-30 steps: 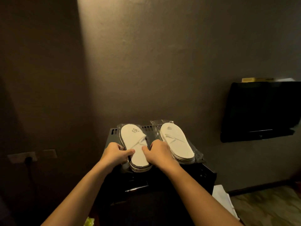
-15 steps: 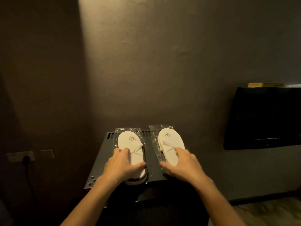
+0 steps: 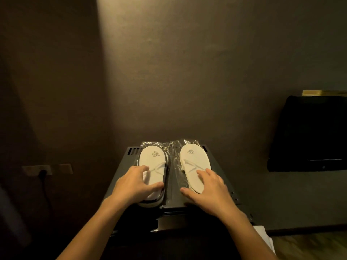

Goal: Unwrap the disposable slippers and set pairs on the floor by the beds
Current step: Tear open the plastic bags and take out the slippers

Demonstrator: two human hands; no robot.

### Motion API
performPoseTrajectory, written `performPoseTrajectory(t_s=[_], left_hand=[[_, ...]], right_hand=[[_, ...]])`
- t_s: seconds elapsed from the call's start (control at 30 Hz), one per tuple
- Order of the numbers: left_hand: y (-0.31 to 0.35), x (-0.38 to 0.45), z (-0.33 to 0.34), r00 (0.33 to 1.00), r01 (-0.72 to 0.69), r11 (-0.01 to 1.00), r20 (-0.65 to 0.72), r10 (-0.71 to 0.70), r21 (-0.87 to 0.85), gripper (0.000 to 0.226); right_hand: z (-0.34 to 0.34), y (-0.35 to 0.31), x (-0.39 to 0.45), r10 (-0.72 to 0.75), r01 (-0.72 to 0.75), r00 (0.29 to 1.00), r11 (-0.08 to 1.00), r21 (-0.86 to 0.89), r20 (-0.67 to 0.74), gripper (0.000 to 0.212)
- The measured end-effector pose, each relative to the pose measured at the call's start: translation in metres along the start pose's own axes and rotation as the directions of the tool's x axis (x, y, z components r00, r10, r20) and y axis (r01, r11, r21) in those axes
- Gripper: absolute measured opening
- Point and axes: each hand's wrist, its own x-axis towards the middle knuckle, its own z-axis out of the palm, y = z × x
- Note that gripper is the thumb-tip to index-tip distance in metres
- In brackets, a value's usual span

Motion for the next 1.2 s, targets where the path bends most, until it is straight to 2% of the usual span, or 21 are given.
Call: performPoseTrajectory(t_s=[0.13,0.2,0.27,0.33,0.43,0.5,0.53,0.6,0.73,0.83,0.93,1.03,1.1,1.2], left_hand=[[0.012,-0.024,-0.005,0.957,-0.084,0.995,-0.282,0.066,-0.052,0.063],[0.022,-0.032,-0.006,0.927,-0.174,0.973,-0.359,0.110,-0.152,0.045],[0.036,-0.034,-0.002,0.936,-0.235,0.920,-0.329,0.126,-0.314,0.027],[0.052,-0.027,0.009,0.964,-0.236,0.853,-0.224,0.144,-0.465,0.019],[0.073,-0.009,0.031,0.997,-0.043,0.748,0.020,0.076,-0.663,0.031],[0.077,0.006,0.047,0.982,0.106,0.707,0.183,0.034,-0.699,0.039],[0.075,0.014,0.057,0.977,0.131,0.695,0.212,0.032,-0.707,0.047],[0.072,0.030,0.073,0.977,0.151,0.687,0.215,0.008,-0.711,0.056],[0.086,0.023,0.066,0.977,0.181,0.705,0.208,-0.048,-0.686,0.034],[0.090,0.019,0.066,0.984,0.153,0.783,0.163,-0.066,-0.603,0.024],[0.089,0.021,0.072,0.986,0.148,0.809,0.152,-0.073,-0.569,0.031],[0.094,0.016,0.068,0.994,0.079,0.817,0.102,-0.025,-0.571,0.031],[0.099,0.013,0.067,0.998,0.041,0.789,0.065,-0.002,-0.613,0.030],[0.107,0.007,0.067,1.000,0.007,0.726,-0.001,-0.011,-0.688,0.034]], right_hand=[[-0.022,0.009,-0.001,0.024,0.000,0.971,0.995,0.102,-0.238,0.065],[-0.033,0.016,0.000,0.067,-0.028,0.958,0.989,0.144,-0.279,0.050],[-0.040,0.019,0.001,0.110,-0.053,0.957,0.976,0.212,-0.267,0.040],[-0.043,0.021,0.004,0.142,-0.088,0.964,0.968,0.234,-0.226,0.035],[-0.038,0.026,0.012,0.202,-0.184,0.976,0.963,0.199,-0.078,0.041],[-0.037,0.029,0.017,0.236,-0.235,0.972,0.958,0.167,0.010,0.045],[-0.037,0.029,0.019,0.246,-0.249,0.968,0.955,0.163,0.040,0.044],[-0.039,0.031,0.022,0.253,-0.261,0.965,0.951,0.168,0.063,0.038],[-0.040,0.034,0.027,0.256,-0.269,0.963,0.942,0.200,0.088,0.047],[-0.043,0.036,0.029,0.252,-0.280,0.956,0.936,0.213,0.150,0.050],[-0.047,0.037,0.031,0.227,-0.281,0.946,0.930,0.238,0.230,0.041],[-0.051,0.038,0.033,0.200,-0.286,0.938,0.908,0.305,0.285,0.034],[-0.055,0.039,0.033,0.184,-0.279,0.945,0.887,0.368,0.271,0.041],[-0.060,0.040,0.032,0.157,-0.239,0.964,0.864,0.443,0.214,0.064]])
